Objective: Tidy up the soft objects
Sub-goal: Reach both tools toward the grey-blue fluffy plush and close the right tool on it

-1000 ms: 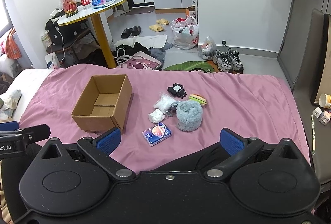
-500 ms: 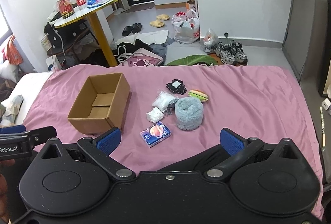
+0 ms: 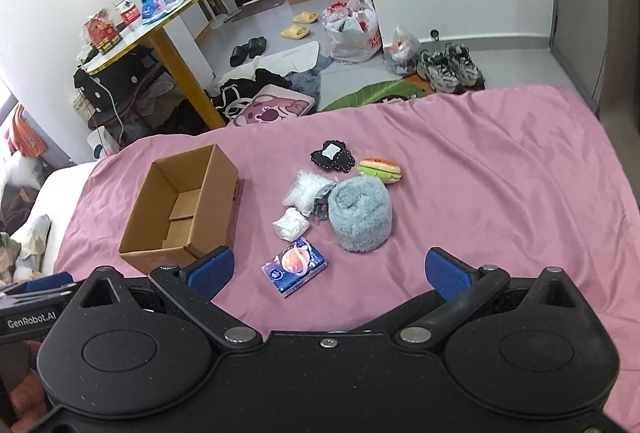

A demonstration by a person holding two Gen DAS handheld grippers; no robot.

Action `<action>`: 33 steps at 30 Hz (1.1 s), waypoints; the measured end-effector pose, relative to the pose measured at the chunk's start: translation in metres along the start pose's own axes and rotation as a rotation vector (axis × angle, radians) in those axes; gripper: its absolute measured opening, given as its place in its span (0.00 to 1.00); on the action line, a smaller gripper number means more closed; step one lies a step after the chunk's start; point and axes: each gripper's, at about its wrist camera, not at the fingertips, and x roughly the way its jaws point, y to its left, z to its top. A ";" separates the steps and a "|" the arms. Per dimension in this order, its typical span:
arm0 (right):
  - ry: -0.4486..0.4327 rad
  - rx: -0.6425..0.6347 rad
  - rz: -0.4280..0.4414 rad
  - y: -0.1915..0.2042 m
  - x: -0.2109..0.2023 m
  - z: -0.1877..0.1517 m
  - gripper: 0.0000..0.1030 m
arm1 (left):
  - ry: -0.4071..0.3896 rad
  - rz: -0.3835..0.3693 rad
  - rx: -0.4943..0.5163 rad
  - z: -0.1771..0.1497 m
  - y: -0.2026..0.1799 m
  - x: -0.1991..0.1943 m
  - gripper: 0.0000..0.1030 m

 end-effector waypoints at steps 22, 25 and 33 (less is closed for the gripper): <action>0.137 0.142 0.059 -0.037 0.082 0.020 0.91 | 0.152 -0.059 -0.067 0.012 -0.028 0.095 0.85; 0.153 0.155 0.074 -0.040 0.089 0.022 0.88 | 0.166 -0.064 -0.063 0.013 -0.033 0.105 0.83; 0.171 0.197 0.081 -0.049 0.111 0.030 0.86 | 0.223 -0.077 -0.079 0.016 -0.044 0.138 0.74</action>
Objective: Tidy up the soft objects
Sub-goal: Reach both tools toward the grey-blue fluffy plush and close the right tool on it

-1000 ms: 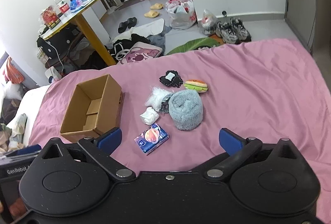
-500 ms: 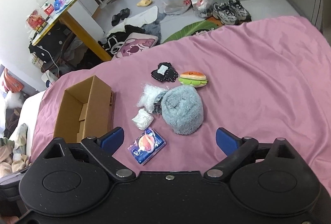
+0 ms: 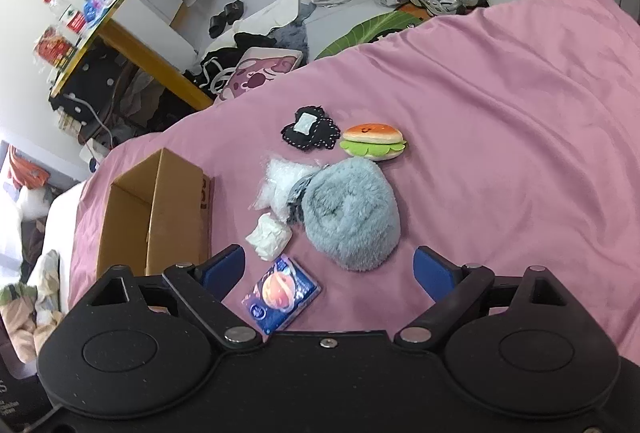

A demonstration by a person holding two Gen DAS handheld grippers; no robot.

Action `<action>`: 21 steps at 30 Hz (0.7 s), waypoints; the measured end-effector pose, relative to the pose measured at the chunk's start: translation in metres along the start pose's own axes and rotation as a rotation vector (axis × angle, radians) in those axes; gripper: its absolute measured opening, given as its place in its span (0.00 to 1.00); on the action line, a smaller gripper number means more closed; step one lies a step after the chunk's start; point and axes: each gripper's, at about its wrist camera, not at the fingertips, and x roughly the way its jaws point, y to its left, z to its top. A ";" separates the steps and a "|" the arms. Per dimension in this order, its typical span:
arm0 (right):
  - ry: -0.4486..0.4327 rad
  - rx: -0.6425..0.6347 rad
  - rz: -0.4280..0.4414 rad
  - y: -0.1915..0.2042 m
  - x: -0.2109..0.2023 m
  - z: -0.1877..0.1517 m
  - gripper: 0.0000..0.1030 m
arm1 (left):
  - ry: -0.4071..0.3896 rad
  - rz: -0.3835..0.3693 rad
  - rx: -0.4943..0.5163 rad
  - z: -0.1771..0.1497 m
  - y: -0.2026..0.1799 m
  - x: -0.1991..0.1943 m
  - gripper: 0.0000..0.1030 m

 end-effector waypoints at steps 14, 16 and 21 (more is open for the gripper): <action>0.024 0.196 -0.006 -0.037 0.033 0.016 0.53 | 0.024 -0.093 -0.043 0.033 -0.024 0.042 0.51; 0.029 0.221 -0.003 -0.042 0.038 0.017 0.50 | 0.042 -0.110 -0.059 0.037 -0.027 0.052 0.48; 0.043 0.269 -0.011 -0.047 0.049 0.019 0.41 | 0.085 -0.160 -0.102 0.046 -0.033 0.074 0.45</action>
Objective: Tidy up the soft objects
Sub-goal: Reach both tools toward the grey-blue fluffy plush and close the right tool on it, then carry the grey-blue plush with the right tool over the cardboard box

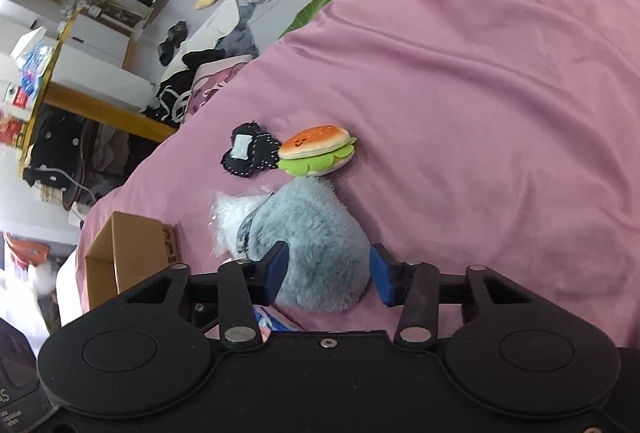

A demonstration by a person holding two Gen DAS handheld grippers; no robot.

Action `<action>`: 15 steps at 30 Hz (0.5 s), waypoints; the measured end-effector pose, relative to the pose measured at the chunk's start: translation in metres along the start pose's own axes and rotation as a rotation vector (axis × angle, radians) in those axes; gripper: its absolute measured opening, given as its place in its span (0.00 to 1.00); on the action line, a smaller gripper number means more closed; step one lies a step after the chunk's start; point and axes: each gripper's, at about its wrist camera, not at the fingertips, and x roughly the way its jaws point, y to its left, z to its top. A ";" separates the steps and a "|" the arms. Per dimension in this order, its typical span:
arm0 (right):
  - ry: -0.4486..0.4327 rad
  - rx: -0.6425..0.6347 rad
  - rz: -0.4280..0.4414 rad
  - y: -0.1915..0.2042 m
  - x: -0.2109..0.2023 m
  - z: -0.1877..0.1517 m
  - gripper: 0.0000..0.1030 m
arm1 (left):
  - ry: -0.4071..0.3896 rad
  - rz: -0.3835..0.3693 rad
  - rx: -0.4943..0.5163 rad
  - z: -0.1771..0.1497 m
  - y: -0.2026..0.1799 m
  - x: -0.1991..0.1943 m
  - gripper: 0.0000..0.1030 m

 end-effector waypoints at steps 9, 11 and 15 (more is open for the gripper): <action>0.052 0.079 -0.015 -0.009 0.022 0.007 0.34 | 0.097 -0.042 -0.098 0.015 0.000 0.042 0.34; 0.066 0.099 -0.007 -0.011 0.026 0.008 0.28 | 0.127 -0.058 -0.138 0.017 0.003 0.050 0.26; 0.067 0.101 -0.024 -0.007 0.022 0.010 0.21 | 0.151 -0.067 -0.188 0.021 0.002 0.051 0.18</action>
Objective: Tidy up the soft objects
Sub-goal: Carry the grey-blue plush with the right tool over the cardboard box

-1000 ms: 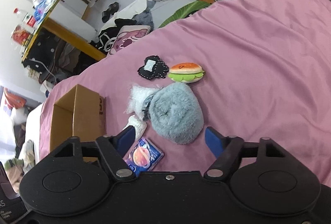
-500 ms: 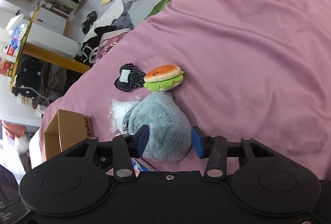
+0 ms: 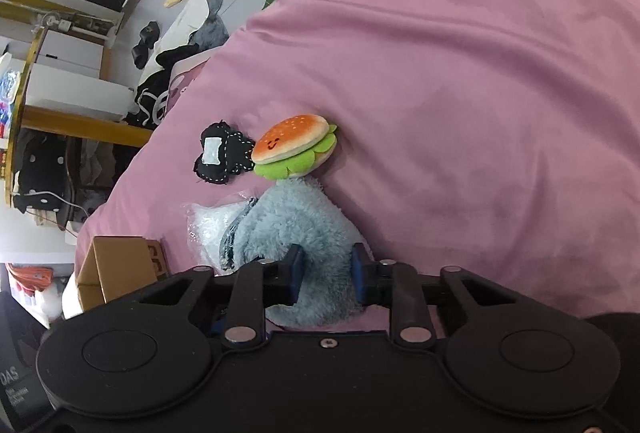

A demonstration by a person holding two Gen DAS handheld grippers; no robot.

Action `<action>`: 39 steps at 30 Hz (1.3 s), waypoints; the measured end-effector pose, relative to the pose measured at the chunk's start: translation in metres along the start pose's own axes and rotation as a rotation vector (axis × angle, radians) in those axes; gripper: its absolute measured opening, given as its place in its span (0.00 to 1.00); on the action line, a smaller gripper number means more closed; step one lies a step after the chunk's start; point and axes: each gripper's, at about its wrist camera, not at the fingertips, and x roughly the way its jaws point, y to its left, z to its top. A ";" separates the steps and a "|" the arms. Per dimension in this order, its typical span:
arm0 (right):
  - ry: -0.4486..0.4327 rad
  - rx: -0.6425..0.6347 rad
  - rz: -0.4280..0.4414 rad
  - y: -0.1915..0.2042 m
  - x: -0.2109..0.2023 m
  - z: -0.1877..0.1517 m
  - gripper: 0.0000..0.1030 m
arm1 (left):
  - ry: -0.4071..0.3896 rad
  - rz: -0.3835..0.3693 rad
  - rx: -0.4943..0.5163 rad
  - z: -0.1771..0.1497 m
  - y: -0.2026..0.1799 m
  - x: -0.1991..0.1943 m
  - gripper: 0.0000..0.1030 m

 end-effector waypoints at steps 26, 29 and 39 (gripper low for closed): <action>-0.230 -0.134 0.055 0.059 -0.082 -0.065 0.15 | -0.185 -0.131 0.109 -0.035 0.007 -0.119 0.16; -0.250 -0.155 0.071 0.070 -0.090 -0.072 0.15 | -0.212 -0.146 0.120 -0.037 0.014 -0.136 0.16; -0.291 -0.226 0.098 0.107 -0.094 -0.096 0.15 | -0.294 -0.166 0.132 -0.035 0.040 -0.177 0.16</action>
